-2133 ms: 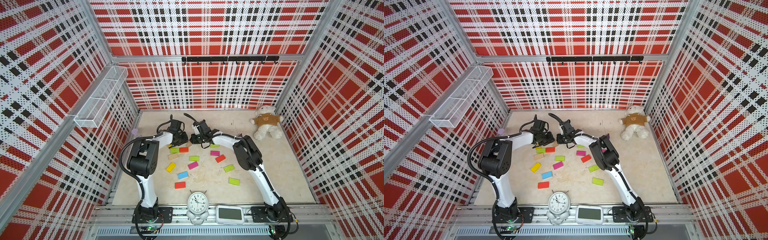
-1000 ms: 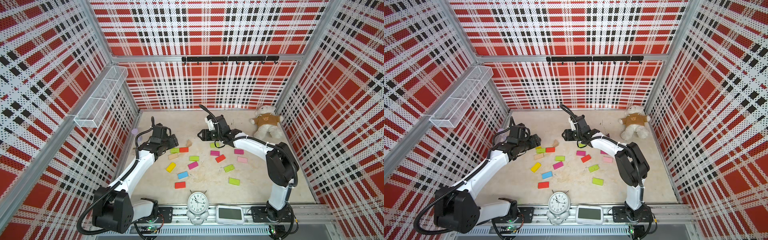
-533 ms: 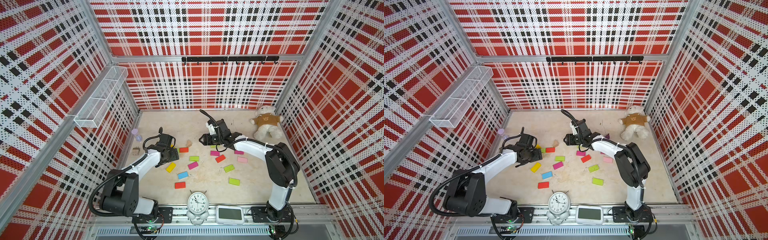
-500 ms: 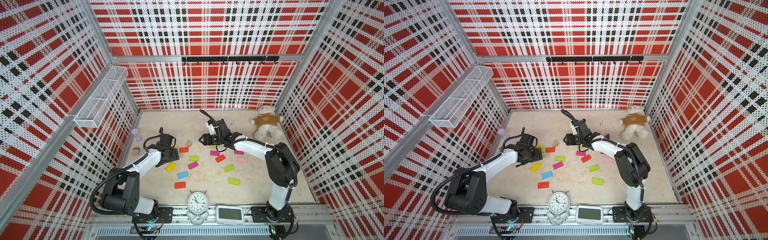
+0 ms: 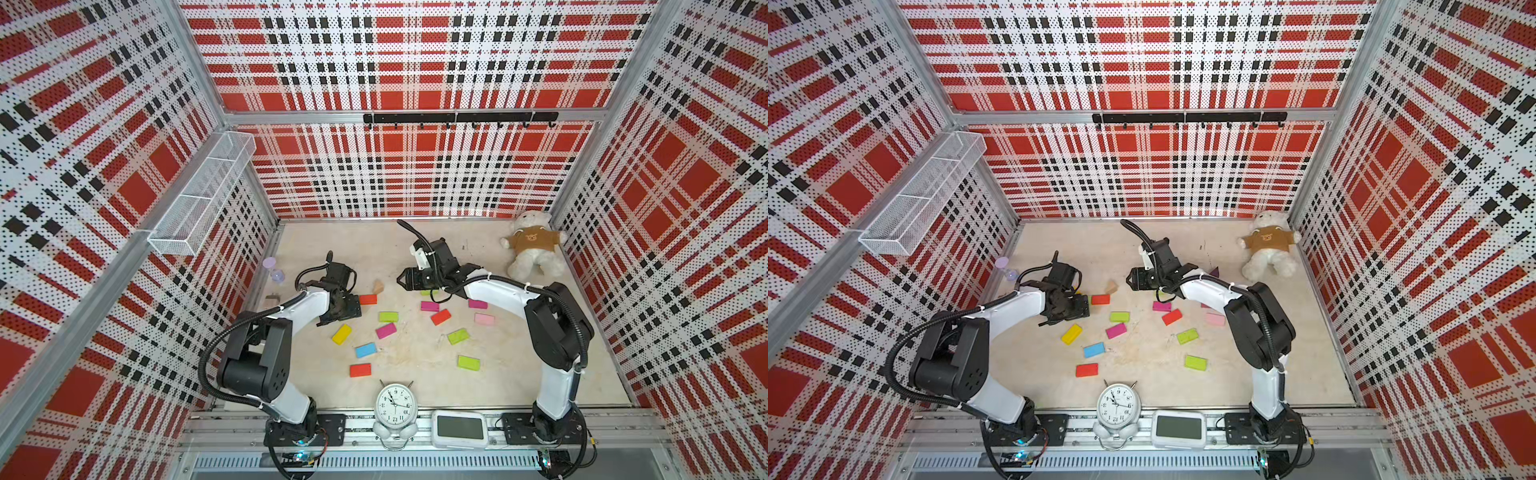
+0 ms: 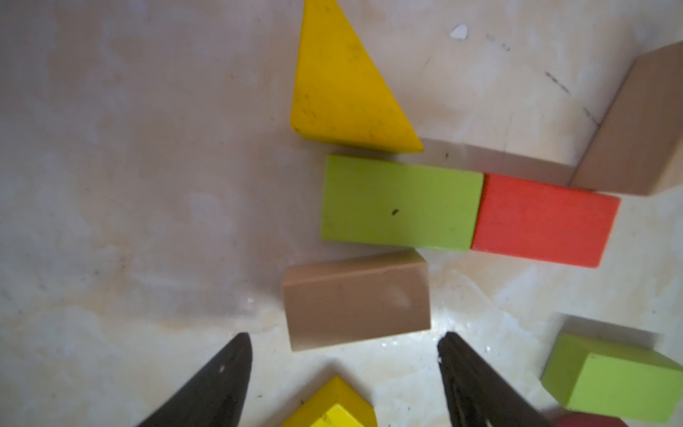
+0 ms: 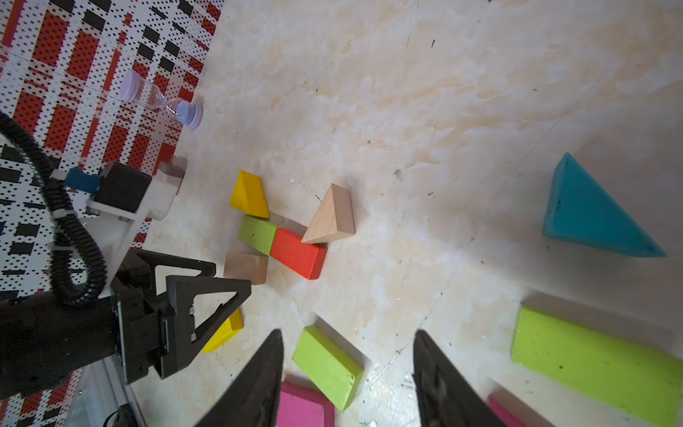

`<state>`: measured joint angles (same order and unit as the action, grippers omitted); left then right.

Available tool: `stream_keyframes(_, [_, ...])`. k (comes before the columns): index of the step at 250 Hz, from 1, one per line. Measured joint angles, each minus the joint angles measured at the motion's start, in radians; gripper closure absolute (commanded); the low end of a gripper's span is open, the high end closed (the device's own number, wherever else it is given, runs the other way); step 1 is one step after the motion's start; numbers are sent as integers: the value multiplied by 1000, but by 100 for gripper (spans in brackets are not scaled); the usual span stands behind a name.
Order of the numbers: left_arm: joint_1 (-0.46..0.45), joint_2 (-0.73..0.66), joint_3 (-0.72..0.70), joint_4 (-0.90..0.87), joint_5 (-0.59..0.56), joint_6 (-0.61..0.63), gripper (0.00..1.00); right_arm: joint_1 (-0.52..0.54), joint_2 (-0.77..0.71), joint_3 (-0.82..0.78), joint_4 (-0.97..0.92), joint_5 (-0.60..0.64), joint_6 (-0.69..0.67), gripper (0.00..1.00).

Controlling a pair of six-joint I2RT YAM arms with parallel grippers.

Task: Assemble a carrot with building blocks
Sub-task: Assemble the building block at the center of the board.

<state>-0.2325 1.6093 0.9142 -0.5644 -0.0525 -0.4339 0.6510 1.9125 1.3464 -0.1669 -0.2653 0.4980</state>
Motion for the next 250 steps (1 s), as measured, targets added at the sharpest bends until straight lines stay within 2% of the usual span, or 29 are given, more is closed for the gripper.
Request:
stream_keyframes(160, [-29,77,53,-12,-18,37,30,0,6,4,4,-12,19,44])
stream_keyframes(250, [-37,103,71,-13,-35,50,31,0,10,4,8,-19,28,44])
